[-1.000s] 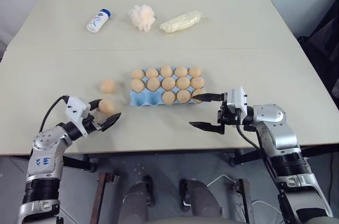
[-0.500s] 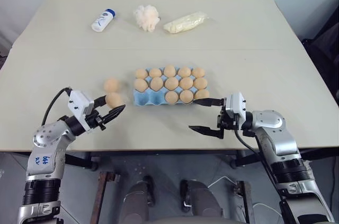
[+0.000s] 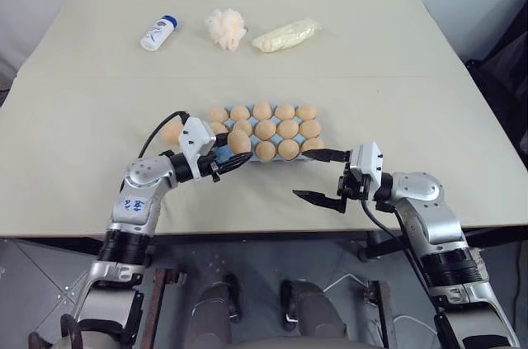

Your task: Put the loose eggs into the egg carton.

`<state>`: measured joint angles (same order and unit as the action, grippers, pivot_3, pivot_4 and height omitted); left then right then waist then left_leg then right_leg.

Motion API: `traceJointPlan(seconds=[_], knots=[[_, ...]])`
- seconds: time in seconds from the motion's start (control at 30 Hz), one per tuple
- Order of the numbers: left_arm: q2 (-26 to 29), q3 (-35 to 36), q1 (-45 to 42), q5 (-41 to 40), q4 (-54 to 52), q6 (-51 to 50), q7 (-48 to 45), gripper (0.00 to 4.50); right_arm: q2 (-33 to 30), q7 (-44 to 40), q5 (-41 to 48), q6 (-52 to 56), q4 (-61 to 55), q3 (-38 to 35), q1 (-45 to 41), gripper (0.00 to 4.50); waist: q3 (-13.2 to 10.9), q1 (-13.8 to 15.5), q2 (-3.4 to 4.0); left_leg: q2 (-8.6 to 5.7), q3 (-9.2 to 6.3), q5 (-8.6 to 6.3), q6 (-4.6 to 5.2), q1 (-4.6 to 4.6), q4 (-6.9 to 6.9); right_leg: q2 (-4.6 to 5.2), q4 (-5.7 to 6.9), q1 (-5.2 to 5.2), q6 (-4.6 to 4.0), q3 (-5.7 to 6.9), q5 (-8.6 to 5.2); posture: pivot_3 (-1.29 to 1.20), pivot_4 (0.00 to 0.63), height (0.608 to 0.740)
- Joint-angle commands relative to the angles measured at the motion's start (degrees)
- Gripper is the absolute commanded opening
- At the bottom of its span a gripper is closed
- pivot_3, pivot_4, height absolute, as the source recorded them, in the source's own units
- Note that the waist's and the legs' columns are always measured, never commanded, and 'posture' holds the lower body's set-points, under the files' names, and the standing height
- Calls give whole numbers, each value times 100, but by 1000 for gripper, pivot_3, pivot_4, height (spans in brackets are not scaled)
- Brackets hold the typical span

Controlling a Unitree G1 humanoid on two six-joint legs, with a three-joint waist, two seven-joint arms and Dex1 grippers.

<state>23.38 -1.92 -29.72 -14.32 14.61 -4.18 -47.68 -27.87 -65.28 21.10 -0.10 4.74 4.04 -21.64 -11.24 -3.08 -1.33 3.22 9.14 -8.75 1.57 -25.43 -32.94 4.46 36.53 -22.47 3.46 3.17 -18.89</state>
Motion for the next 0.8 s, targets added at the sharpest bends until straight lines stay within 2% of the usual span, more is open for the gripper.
traceJointPlan(seconds=[0.03,0.1,0.13,0.27,0.43,0.5,0.6,0.73,0.8], knots=[[11,80,-84,10,-58,193,-4,3788,0,85,68,-76,-309,-118,21,4500,0,-3,0,1,0,0,0,-1,-4,0,3,0,0,0,0,0,150,740],[62,150,-23,-28,-162,208,-13,4430,-13,99,79,-69,-346,-114,44,4500,0,-5,0,1,0,-1,1,0,-13,1,12,3,1,-2,1,0,150,740],[112,205,34,-53,-239,224,-8,4474,-16,106,86,-63,-351,-117,49,4500,0,-4,0,1,0,-1,1,0,-16,2,17,3,1,-2,1,0,150,740],[747,973,863,-492,-949,54,-178,4474,0,101,92,-77,-306,-109,70,4500,0,-83,0,3,2,0,-1,6,-11,1,27,0,-4,-11,-2,0,150,740],[1234,1703,1748,-883,-1352,-273,-228,4474,18,43,93,-117,-198,-94,20,4500,0,-36,1,10,-6,4,-11,7,-3,-1,37,-9,-27,-2,-16,0,150,740],[1329,2092,2133,-886,-1339,-202,-59,4474,41,17,84,-143,-119,-75,-33,4500,0,-36,1,10,-6,1,-9,7,-2,2,28,-5,-28,-3,-16,0,150,740],[1363,2425,2600,-774,-1300,-33,172,4474,76,-19,72,-178,-17,-55,-113,4500,0,-34,1,10,-5,0,-7,4,2,3,14,-7,-79,-8,-44,0,150,740],[1260,2626,2879,-787,-1268,-21,438,4474,114,-69,46,-229,111,-32,-210,4500,0,-15,1,10,-4,-2,-8,-1,22,2,-29,-21,-97,-7,-43,0,150,740],[1202,2606,2901,-837,-1319,-67,522,4474,125,-91,36,-248,162,-24,-255,4500,3,-10,-4,9,25,-1,-9,-3,82,6,-86,-11,-99,-7,-15,0,150,740]])
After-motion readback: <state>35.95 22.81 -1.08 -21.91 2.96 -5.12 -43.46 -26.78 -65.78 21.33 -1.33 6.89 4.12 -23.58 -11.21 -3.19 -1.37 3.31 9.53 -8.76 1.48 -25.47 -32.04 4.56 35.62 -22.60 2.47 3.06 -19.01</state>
